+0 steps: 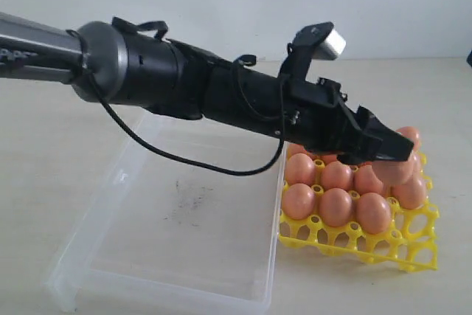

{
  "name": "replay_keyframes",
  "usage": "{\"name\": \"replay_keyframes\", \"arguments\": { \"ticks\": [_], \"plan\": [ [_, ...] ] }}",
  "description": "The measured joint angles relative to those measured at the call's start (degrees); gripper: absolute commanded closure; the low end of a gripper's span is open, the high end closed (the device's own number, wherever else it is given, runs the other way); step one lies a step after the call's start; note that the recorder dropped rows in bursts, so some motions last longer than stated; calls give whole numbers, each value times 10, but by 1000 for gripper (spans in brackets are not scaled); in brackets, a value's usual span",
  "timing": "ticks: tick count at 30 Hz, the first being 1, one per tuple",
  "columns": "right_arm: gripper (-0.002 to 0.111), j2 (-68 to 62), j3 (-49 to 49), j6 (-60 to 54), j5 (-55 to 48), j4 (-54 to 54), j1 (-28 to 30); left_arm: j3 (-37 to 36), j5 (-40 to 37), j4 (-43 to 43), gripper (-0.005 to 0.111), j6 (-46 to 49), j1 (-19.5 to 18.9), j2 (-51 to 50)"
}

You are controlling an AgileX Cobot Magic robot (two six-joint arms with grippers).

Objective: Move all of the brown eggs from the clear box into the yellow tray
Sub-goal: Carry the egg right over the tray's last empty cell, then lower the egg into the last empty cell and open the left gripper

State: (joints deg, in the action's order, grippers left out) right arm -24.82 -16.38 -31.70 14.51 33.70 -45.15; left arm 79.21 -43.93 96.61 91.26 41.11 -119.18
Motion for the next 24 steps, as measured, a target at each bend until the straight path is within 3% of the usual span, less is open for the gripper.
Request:
{"name": "replay_keyframes", "arguments": {
  "ticks": [8, 13, 24],
  "plan": [
    [108, 0, 0, 0, 0, 0, 0, 10, -25, 21, 103, 28, 9, -57],
    [108, 0, 0, 0, 1, 0, 0, 66, -29, 25, 103, 35, 39, -88],
    [108, 0, 0, 0, 1, 0, 0, 95, 29, 26, 103, 20, 46, -140]
  ]
}}
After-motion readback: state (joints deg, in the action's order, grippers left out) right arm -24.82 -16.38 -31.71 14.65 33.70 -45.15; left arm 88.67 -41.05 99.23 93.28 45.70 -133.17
